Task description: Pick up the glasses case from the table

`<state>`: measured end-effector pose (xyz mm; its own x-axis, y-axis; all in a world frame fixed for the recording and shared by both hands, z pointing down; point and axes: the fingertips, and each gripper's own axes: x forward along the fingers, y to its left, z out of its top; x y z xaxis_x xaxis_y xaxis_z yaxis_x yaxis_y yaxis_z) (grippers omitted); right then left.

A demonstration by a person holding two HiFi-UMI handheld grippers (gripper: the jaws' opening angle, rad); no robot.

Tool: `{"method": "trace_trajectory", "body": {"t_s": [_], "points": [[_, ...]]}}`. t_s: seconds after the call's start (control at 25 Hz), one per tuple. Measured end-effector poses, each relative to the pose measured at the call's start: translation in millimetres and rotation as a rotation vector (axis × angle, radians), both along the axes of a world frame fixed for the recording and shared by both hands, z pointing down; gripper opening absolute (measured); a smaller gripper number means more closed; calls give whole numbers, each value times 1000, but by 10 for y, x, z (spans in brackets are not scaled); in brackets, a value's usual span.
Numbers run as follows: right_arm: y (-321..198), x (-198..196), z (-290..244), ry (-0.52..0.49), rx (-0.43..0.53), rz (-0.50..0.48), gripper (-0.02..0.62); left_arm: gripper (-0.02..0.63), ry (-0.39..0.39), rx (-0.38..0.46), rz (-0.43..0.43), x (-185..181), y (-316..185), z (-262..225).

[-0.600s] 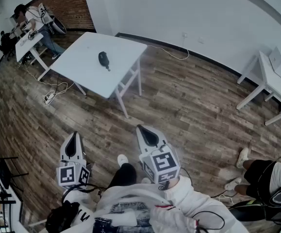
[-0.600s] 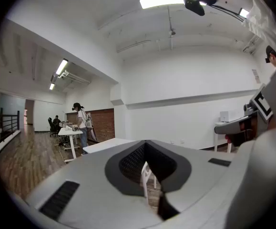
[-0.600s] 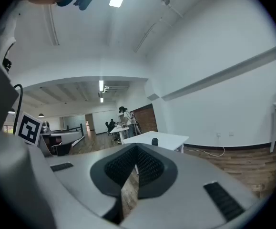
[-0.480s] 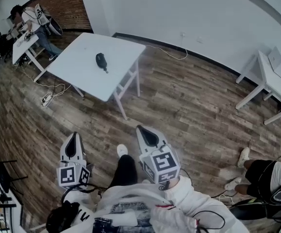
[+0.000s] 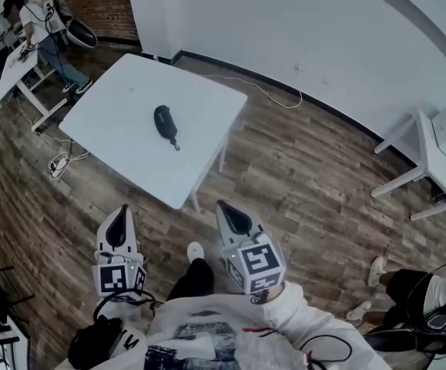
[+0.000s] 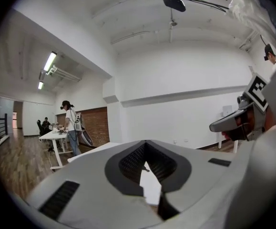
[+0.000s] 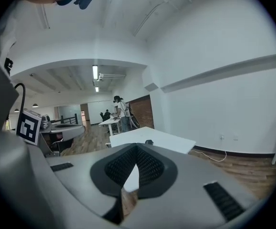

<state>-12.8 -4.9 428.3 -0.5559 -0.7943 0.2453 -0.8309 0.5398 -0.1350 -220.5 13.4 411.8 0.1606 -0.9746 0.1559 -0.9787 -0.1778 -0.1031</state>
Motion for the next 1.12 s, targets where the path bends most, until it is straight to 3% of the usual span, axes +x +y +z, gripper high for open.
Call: {"method": "trace_trajectory", "body": {"t_s": [0.24,0.44,0.76,0.88,0.92,1.12], "points": [[-892,-388,-206,-12,18,14,-2,23,99,-66,10,-337,-974,14],[-1385,-335,-113,-20,-21,46,-2,23,86,-128,10,-477,-1566,246],[-2071,-350,-14,-30,-42,22,-2,26,182,-353,-49,-494,-2425,814],[-2231,-270,75,-31,-62,27,-2,89,218,-451,-35,-413,-2787,1109],[-2273,-222,108,-31,-69,34,-2,140,225,-471,-27,-372,-2892,1176],[-2466,20,183,-35,-90,73,-2,291,237,-511,16,-120,-3188,1304]]}}
